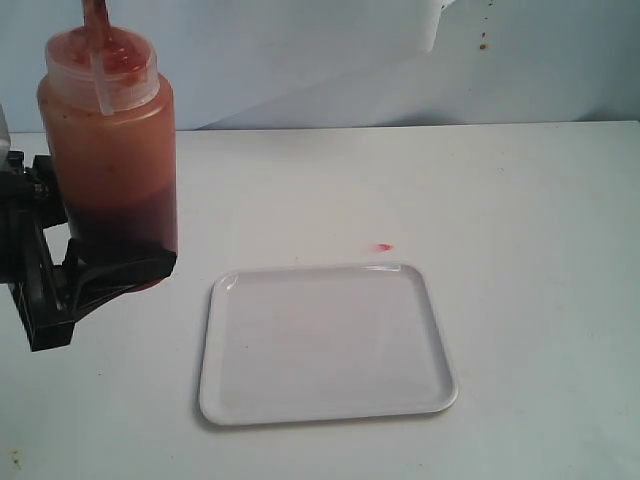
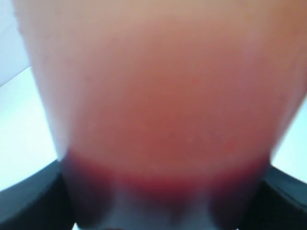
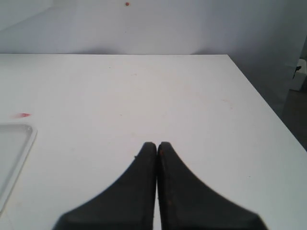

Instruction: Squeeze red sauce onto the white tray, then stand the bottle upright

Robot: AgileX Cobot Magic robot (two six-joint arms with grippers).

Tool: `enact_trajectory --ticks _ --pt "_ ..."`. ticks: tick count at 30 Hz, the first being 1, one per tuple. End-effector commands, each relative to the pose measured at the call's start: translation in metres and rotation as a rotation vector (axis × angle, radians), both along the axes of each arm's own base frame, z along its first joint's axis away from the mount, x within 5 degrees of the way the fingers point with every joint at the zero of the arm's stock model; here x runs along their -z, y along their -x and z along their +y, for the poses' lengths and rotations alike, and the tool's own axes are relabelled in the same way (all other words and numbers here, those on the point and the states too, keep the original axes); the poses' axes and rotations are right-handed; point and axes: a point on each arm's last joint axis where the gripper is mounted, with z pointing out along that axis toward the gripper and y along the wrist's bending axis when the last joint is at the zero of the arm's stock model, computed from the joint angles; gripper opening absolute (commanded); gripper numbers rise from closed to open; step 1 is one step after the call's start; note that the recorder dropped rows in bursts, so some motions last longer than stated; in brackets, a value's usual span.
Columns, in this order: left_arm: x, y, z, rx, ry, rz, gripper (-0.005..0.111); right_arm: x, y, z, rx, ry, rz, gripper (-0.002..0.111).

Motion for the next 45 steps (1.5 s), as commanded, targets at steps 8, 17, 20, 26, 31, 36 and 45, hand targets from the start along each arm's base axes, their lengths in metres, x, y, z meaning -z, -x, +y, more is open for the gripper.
enact_trajectory --ticks 8,17,20,26,31,36,45 --pt "-0.007 0.006 -0.006 0.057 0.074 0.008 0.0 -0.001 0.0 0.0 0.001 0.009 -0.025 0.0" --pt "-0.009 0.005 -0.006 0.043 0.102 0.004 0.0 -0.002 0.0 0.0 0.001 0.01 -0.032 0.0" --pt "-0.009 0.005 -0.006 0.043 0.102 0.004 0.0 -0.012 -0.002 -0.001 0.003 0.015 -0.143 0.0" --pt "-0.008 0.004 -0.005 0.031 0.084 -0.007 0.0 -0.025 -0.003 -0.001 0.007 0.008 -0.284 0.0" --pt "-0.007 0.004 -0.005 0.037 0.071 -0.007 0.0 -0.03 -0.002 -0.001 0.025 -0.167 -0.359 0.0" --pt "-0.007 0.004 -0.005 0.038 0.07 -0.007 0.0 -0.038 0.0 -0.007 0.097 -0.578 -0.489 0.0" --pt "-0.007 0.003 -0.004 0.024 0.062 -0.011 0.0 -0.096 0.015 -0.006 0.043 -0.593 -0.665 0.0"
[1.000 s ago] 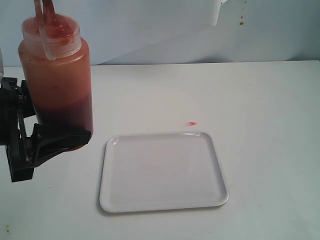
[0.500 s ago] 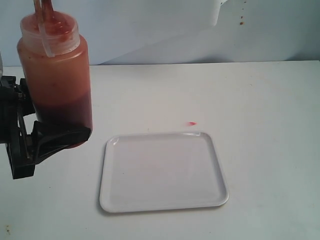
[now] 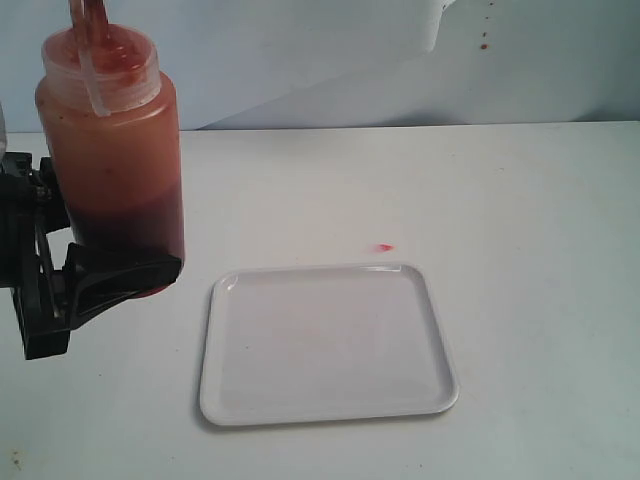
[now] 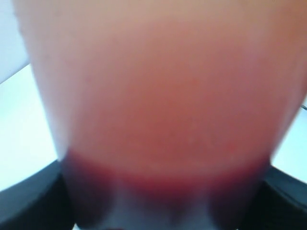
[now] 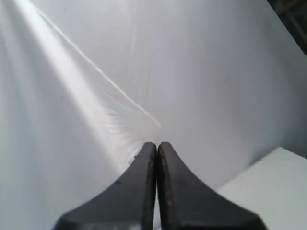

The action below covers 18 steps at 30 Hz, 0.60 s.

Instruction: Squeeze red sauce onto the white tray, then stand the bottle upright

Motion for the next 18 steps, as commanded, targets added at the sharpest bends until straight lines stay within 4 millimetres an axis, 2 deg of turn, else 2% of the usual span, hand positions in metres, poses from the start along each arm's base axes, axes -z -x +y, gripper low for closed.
enact_trajectory --ticks 1,6,10,14,18 --pt "-0.004 -0.001 0.0 -0.035 0.025 -0.017 0.0 -0.046 0.015 0.003 -0.028 -0.01 -0.131 0.0" --pt "-0.004 -0.002 0.001 -0.04 0.019 -0.022 0.0 -0.097 0.027 0.011 -0.103 0.005 -0.16 0.0" --pt "-0.004 -0.002 0.001 -0.039 0.015 -0.027 0.0 -0.128 0.021 0.017 -0.189 -0.044 -0.111 0.0" --pt "-0.004 -0.003 0.002 -0.059 0.005 -0.031 0.0 -0.153 0.004 0.024 -0.266 -0.003 -0.014 0.0" --pt "-0.003 -0.005 0.003 -0.073 -0.003 -0.034 0.0 -0.168 -0.027 0.032 -0.365 0.093 0.084 0.0"
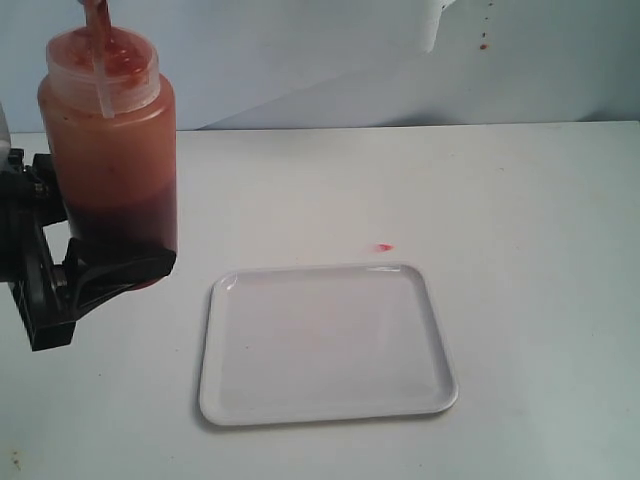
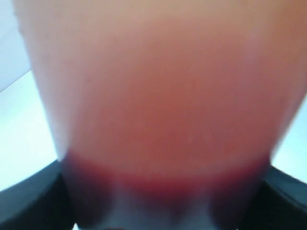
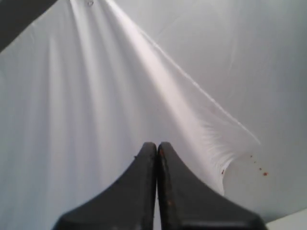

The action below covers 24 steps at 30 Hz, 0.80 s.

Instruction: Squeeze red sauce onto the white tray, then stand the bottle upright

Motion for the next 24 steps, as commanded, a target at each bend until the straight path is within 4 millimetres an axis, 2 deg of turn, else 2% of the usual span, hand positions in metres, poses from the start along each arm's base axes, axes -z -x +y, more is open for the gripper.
enact_trajectory --ticks 1,6,9,12,17,20,24 --pt "-0.005 0.0 0.0 -0.026 0.035 -0.013 0.0 -0.013 -0.03 0.009 -0.113 0.118 0.079 0.0" --pt "-0.005 0.0 -0.001 -0.023 0.037 -0.012 0.0 -0.007 -0.075 0.028 -0.381 0.23 0.136 0.0" --pt "-0.005 0.0 -0.001 -0.02 0.033 -0.018 0.0 0.001 -0.098 0.042 -0.596 0.322 0.065 0.0" --pt "-0.005 0.0 -0.001 0.008 -0.001 -0.069 0.0 0.01 -0.118 0.048 -0.742 0.328 0.005 0.0" --pt "-0.006 -0.002 0.0 0.0 -0.013 -0.097 0.0 0.036 -0.156 0.047 -0.808 0.225 0.11 0.0" --pt "-0.008 -0.006 0.002 -0.017 -0.043 -0.175 0.0 0.054 -0.176 0.045 -0.811 0.229 0.16 0.0" --pt "-0.011 -0.011 0.006 -0.05 -0.094 -0.264 0.0 0.073 -0.191 0.047 -0.879 0.239 0.173 0.0"
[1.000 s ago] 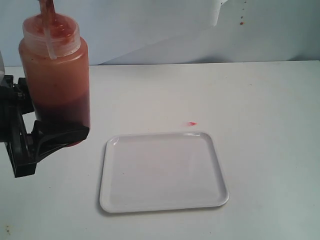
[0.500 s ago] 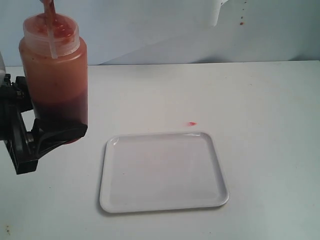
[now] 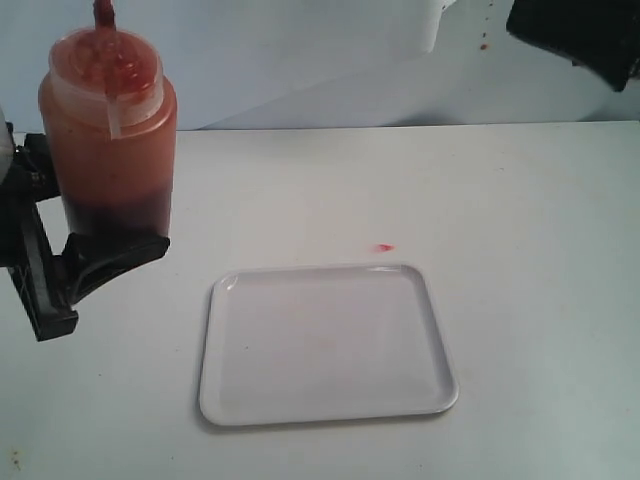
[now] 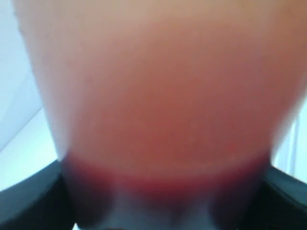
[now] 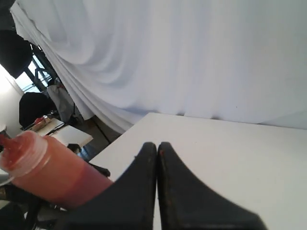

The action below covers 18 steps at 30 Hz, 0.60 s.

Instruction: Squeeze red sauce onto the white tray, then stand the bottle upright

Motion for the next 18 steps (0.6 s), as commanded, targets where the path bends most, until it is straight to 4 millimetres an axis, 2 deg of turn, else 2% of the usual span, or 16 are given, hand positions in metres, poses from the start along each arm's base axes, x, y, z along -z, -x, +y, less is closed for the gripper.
enact_trajectory --ticks 1,4,12,18 --pt "-0.009 -0.007 0.003 -0.06 -0.014 -0.119 0.0 0.014 -0.011 0.004 -0.11 -0.004 -0.032 0.0" --pt "-0.009 -0.01 0.006 -0.067 -0.07 -0.192 0.0 0.021 -0.016 0.005 -0.156 0.007 -0.064 0.0" --pt "-0.022 -0.018 0.01 -0.128 -0.087 -0.395 0.0 0.011 -0.022 0.005 -0.17 0.049 -0.115 0.0" --pt "-0.018 -0.016 -0.002 -0.076 -0.183 -0.438 0.0 0.015 -0.016 0.019 -0.245 0.101 -0.125 0.0"
